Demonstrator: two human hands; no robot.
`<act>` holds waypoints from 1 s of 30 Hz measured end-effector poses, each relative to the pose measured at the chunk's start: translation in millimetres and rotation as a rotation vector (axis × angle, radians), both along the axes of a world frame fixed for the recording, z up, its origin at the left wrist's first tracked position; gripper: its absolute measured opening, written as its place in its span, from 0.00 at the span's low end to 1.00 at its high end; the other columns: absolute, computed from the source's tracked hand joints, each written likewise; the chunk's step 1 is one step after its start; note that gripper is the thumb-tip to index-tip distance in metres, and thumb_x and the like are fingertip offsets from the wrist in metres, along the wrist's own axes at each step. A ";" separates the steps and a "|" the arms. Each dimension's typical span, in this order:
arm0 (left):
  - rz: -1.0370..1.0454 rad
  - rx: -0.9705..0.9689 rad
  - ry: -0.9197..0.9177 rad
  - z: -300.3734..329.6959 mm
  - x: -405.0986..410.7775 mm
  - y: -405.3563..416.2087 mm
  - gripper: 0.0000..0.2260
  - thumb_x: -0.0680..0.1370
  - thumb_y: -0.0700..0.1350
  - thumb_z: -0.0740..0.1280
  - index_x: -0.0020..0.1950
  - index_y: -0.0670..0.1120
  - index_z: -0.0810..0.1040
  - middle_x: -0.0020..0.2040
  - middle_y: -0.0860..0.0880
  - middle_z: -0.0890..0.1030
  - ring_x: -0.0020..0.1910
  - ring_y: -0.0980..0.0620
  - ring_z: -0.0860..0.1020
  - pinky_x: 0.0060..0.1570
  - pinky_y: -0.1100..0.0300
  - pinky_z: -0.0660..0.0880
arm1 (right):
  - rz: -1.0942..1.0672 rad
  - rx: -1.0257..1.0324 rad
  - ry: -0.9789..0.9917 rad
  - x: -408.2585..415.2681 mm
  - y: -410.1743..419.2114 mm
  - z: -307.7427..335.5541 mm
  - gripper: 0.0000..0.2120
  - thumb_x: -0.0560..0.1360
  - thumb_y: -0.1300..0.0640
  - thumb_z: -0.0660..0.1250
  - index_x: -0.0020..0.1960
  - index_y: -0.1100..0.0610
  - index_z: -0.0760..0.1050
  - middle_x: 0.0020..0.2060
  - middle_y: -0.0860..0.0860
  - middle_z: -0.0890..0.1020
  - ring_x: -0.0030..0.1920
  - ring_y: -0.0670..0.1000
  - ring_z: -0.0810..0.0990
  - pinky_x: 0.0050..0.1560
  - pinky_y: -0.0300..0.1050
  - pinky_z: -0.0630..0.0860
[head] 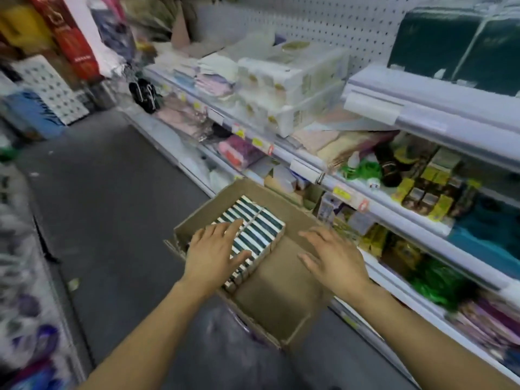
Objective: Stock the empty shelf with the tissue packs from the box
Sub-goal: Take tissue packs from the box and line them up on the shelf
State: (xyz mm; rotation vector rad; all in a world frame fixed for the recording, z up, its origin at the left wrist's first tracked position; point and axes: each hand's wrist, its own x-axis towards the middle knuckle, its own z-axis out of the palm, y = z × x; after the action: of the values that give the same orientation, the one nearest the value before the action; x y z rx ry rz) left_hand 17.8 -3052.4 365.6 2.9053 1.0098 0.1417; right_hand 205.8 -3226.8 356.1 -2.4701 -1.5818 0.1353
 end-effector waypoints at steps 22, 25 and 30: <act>0.019 -0.406 0.169 -251.7 62.1 129.3 0.21 0.81 0.51 0.63 0.73 0.49 0.68 0.70 0.48 0.71 0.68 0.46 0.69 0.63 0.48 0.70 | -0.040 -0.251 0.380 60.3 189.9 -246.8 0.12 0.76 0.57 0.60 0.35 0.46 0.72 0.35 0.47 0.79 0.37 0.51 0.78 0.40 0.55 0.78; -0.046 -0.371 0.115 -267.6 75.7 140.6 0.19 0.80 0.47 0.65 0.71 0.49 0.71 0.69 0.49 0.73 0.68 0.45 0.69 0.62 0.48 0.70 | -0.040 -0.250 0.381 62.5 207.5 -267.0 0.19 0.76 0.60 0.61 0.29 0.46 0.63 0.29 0.47 0.73 0.33 0.51 0.76 0.37 0.52 0.77; -0.139 -0.311 0.182 -282.5 94.8 160.2 0.19 0.81 0.45 0.63 0.73 0.51 0.70 0.71 0.50 0.70 0.69 0.45 0.67 0.62 0.49 0.67 | -0.028 -0.330 0.232 61.6 228.2 -279.4 0.11 0.81 0.51 0.59 0.44 0.55 0.74 0.37 0.48 0.78 0.40 0.50 0.77 0.34 0.44 0.63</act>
State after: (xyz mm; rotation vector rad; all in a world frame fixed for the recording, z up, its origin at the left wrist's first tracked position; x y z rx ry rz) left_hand 112.6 -2892.2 83.1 2.7223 0.7654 -0.2671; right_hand 267.5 -2998.6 76.8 -2.5928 -1.5273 0.7047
